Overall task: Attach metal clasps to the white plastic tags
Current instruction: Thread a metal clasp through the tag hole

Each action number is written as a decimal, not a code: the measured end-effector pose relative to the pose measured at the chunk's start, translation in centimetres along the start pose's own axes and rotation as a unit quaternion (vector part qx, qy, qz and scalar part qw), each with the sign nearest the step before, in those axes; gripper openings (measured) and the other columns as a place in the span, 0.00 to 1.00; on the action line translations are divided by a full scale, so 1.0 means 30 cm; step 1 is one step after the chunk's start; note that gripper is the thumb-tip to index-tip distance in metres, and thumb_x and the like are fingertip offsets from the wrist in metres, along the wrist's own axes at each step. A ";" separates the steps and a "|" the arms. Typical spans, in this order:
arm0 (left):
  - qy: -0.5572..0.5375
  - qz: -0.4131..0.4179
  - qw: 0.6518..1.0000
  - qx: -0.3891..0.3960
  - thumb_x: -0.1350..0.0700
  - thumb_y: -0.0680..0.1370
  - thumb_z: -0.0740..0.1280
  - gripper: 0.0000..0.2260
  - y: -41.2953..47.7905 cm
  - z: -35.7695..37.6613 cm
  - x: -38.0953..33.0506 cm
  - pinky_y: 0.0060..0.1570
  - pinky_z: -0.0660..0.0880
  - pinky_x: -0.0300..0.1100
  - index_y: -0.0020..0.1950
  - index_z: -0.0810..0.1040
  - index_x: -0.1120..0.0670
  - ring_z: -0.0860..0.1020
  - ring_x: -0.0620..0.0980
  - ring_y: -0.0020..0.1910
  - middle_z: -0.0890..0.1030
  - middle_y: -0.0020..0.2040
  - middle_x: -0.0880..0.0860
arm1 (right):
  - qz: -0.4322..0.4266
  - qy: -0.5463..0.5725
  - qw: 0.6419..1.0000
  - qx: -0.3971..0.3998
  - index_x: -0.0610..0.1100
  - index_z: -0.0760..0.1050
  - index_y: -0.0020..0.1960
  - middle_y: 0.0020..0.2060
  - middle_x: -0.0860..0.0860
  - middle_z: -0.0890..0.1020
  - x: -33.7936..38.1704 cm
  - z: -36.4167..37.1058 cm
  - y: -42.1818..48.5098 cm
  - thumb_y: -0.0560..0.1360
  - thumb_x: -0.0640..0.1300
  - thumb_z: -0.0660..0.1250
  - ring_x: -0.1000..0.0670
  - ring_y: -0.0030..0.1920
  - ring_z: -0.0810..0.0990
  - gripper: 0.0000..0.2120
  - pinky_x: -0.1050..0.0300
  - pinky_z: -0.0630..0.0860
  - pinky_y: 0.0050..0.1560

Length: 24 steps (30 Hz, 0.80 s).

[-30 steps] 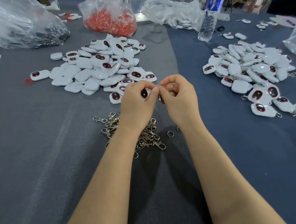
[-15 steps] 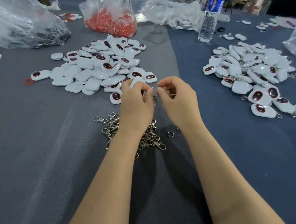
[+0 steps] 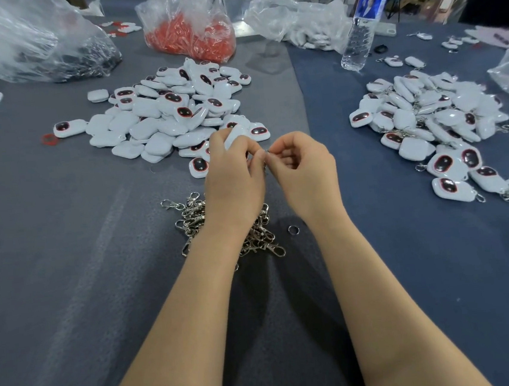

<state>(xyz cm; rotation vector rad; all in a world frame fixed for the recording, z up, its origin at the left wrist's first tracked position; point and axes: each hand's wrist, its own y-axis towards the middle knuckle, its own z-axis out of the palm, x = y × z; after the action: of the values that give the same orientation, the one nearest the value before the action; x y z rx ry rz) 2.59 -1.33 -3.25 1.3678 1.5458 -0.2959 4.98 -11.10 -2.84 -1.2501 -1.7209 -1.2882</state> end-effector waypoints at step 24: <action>-0.196 -0.114 0.968 0.105 0.58 0.78 0.62 0.07 0.015 -0.032 0.001 0.39 0.73 0.34 0.53 0.72 0.47 0.73 0.37 0.30 0.75 0.41 0.45 | 0.014 -0.030 0.999 -0.006 0.51 0.71 0.36 0.29 0.55 0.72 -0.022 -0.036 0.013 0.72 0.35 0.65 0.59 0.30 0.68 0.12 0.73 0.67 0.32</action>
<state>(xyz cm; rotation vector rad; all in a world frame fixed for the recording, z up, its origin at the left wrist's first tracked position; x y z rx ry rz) 2.49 -0.47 -2.65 1.1980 1.3615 -0.8429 5.53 -12.31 -2.96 -1.3286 -1.7327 -1.2583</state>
